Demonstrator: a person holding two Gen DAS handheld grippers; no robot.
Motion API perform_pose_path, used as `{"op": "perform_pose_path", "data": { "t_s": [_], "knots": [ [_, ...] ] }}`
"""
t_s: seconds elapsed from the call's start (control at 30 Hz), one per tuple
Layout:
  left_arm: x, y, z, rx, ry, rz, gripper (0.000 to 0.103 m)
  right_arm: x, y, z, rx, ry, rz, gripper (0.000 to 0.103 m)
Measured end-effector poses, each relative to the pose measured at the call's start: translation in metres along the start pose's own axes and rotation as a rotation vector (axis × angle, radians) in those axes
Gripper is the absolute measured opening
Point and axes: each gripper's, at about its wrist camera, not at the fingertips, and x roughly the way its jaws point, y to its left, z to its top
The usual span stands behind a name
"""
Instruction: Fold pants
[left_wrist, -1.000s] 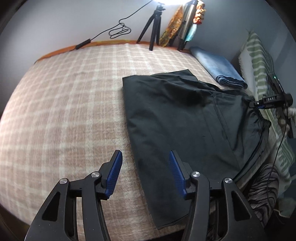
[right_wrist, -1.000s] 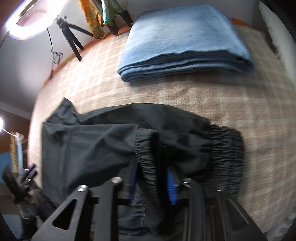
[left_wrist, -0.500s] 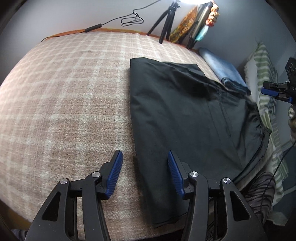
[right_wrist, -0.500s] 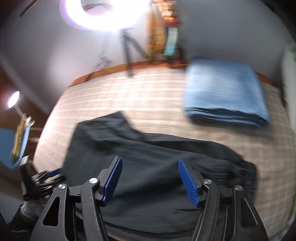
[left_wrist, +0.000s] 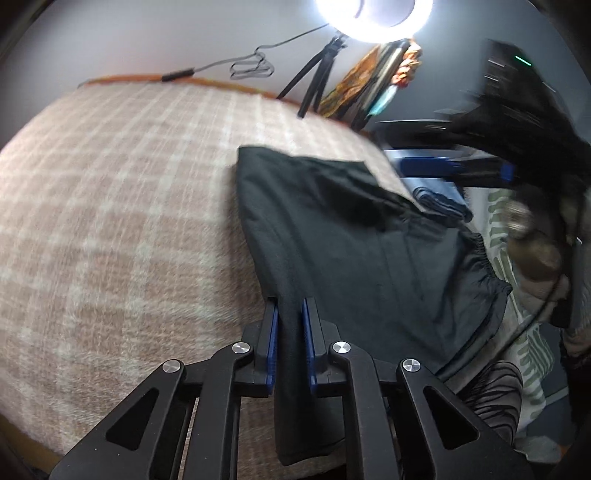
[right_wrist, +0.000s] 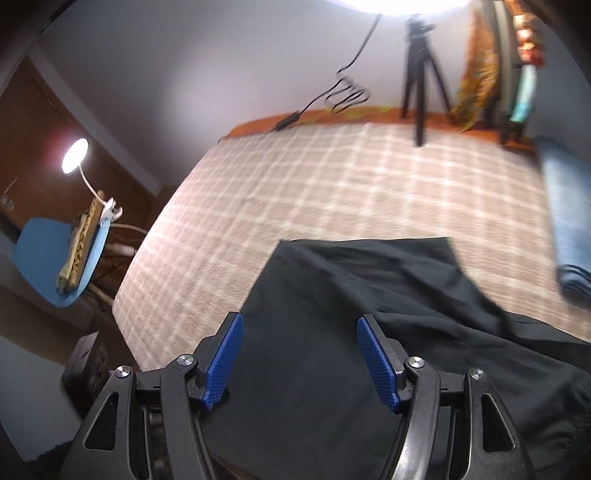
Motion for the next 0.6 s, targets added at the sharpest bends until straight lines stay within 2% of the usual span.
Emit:
{"op": "perform_pose_path", "data": {
  "t_s": [0.2,0.4,0.53,0.6],
  "knots": [
    [-0.001,-0.016,-0.001,0.036,-0.036,-0.017,0.010,0.053,0.031,0.016,-0.014,0.110,-0.036,0.067],
    [0.000,-0.027,-0.004,0.069,-0.050,-0.030,0.009,0.097,0.051,0.028,-0.039,0.203,-0.137,0.067],
    [0.004,-0.032,-0.005,0.081,-0.047,-0.030,0.009,0.117,0.065,0.029,-0.103,0.244,-0.220,0.066],
    [0.005,-0.033,-0.007,0.084,-0.045,-0.025,0.009,0.127,0.070,0.027,-0.122,0.273,-0.257,0.051]
  ]
}}
